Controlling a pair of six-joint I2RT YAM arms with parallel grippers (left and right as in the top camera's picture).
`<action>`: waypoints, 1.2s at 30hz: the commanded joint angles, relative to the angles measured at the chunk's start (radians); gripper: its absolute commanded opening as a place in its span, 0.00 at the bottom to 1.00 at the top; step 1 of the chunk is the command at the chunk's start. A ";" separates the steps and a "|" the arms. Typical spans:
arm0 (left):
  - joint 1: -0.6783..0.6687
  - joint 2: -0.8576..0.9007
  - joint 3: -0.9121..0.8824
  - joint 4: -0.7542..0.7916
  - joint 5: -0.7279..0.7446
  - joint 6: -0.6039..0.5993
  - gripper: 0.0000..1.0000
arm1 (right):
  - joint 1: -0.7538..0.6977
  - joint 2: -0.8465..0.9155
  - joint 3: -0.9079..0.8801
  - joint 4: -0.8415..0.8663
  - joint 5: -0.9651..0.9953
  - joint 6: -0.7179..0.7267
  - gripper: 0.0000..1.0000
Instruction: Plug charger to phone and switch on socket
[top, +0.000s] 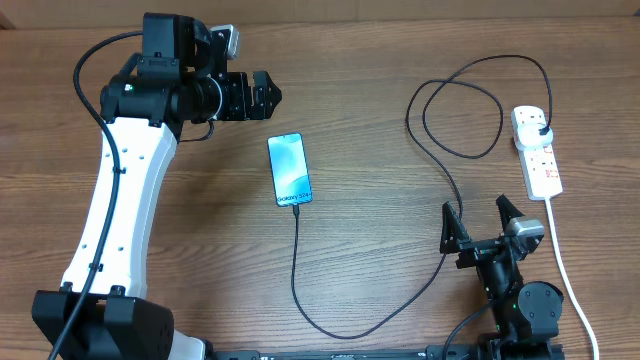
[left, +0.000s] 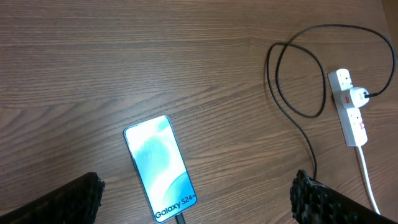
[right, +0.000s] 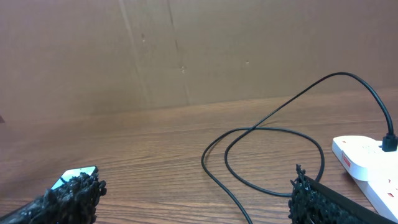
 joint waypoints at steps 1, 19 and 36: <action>0.004 -0.010 0.008 0.002 0.004 0.011 1.00 | 0.005 -0.011 -0.011 0.005 0.010 -0.001 1.00; -0.003 -0.352 -0.112 0.040 -0.262 0.061 1.00 | 0.005 -0.011 -0.011 0.005 0.010 -0.001 1.00; 0.064 -1.080 -1.067 0.793 -0.346 0.143 0.99 | 0.005 -0.011 -0.011 0.006 0.010 -0.001 1.00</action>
